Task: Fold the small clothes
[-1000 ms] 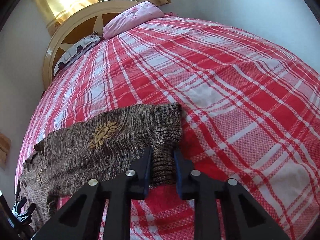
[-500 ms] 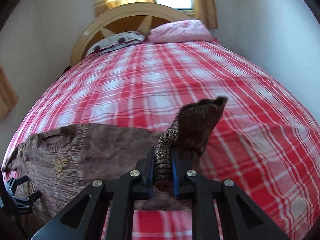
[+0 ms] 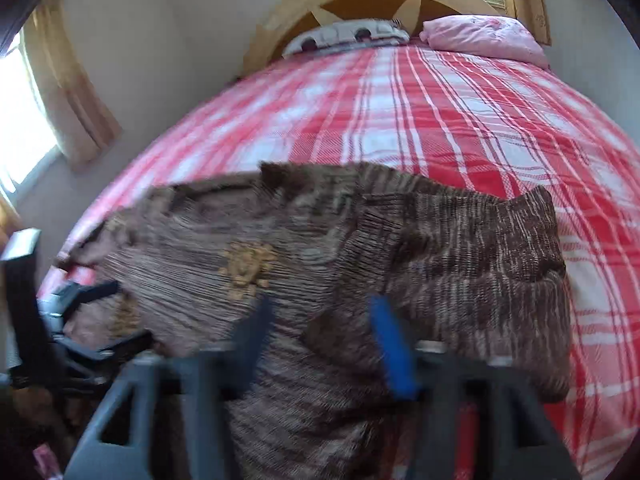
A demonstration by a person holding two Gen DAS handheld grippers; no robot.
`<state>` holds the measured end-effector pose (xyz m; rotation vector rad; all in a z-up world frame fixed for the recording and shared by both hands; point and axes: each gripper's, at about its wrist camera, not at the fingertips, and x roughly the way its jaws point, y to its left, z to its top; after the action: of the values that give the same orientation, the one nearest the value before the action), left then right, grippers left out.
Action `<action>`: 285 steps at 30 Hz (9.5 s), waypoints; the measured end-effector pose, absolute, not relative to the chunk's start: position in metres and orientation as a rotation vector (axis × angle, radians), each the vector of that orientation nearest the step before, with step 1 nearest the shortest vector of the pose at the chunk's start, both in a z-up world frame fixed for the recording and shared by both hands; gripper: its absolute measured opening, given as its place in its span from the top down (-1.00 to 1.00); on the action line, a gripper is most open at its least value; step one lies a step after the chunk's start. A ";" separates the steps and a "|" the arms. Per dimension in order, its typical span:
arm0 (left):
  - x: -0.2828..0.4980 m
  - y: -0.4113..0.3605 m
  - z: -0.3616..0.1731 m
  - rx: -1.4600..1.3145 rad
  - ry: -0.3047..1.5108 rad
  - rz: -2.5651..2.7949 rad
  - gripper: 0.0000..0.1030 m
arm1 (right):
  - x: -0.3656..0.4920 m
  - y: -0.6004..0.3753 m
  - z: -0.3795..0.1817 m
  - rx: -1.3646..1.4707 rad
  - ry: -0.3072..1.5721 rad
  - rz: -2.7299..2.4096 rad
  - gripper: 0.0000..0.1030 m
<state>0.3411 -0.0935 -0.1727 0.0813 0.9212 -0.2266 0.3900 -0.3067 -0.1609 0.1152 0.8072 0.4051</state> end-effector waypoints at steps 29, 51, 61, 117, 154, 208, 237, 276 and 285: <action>0.404 -0.253 -0.148 -0.001 0.968 -0.552 0.92 | 0.333 -0.449 -0.172 0.538 0.575 0.171 -0.52; 0.397 -0.139 -0.111 -0.030 0.838 -0.412 0.92 | 0.330 -0.448 -0.169 0.519 0.560 0.163 -0.53; 0.395 -0.102 -0.139 -0.087 0.883 -0.366 0.92 | 0.331 -0.435 -0.166 0.446 0.580 0.179 -0.54; 0.204 -0.051 -0.172 -0.077 0.959 -0.529 -0.15 | 0.281 -0.366 -0.106 0.154 0.659 0.360 -0.55; 0.212 0.071 -0.160 -0.197 0.784 -0.229 -0.54 | 0.408 -0.138 -0.149 -0.098 0.866 0.508 -0.54; 0.372 0.164 -0.087 -0.147 0.601 -0.035 0.87 | 0.306 -0.075 -0.181 -0.369 0.730 0.594 -0.54; 0.365 0.169 -0.161 -0.094 0.707 0.034 -0.89 | 0.384 -0.080 -0.144 0.195 0.950 0.747 -0.54; 0.400 0.153 -0.187 0.003 0.865 0.221 -1.00 | 0.412 -0.102 -0.122 0.101 0.945 0.494 -0.33; 0.406 0.164 -0.192 -0.065 0.899 0.200 -1.00 | 0.345 0.012 -0.155 -0.459 0.821 0.786 -0.33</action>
<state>0.4063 0.1643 -0.1917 -0.0651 0.8995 0.2002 0.3453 0.0121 -0.1552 -0.4587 0.8211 0.7862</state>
